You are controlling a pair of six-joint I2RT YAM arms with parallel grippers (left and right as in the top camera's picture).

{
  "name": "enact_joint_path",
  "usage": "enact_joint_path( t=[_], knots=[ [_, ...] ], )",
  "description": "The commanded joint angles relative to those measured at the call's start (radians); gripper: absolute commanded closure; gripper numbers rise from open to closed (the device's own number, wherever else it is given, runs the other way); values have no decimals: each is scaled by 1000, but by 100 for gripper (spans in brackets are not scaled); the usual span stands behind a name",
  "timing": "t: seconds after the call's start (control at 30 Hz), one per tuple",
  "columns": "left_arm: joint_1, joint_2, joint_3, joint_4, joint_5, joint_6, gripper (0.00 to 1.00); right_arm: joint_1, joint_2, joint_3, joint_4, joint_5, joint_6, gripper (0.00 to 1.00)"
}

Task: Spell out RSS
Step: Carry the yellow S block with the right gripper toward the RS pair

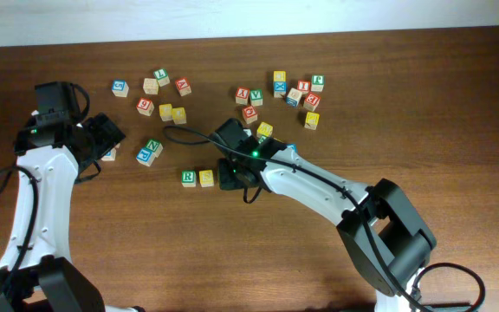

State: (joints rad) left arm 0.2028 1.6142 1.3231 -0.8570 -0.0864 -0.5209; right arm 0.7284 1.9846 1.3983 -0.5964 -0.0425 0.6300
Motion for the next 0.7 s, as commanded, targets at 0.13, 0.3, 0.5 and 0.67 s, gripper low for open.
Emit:
enact_joint_path(
  t=[0.13,0.3,0.5,0.67],
  knots=[
    [5,-19,17,-1,-5,-9,1,6,19,-25,85,55,34,66],
    [5,-19,17,-1,-5,-9,1,-2,18,-19,72,51,33,64],
    [5,-19,17,-1,-5,-9,1,-15,11,76,46,-45,34,62],
    [5,-19,17,-1,-5,-9,1,-14,14,80,122,-69,115,76]
  ],
)
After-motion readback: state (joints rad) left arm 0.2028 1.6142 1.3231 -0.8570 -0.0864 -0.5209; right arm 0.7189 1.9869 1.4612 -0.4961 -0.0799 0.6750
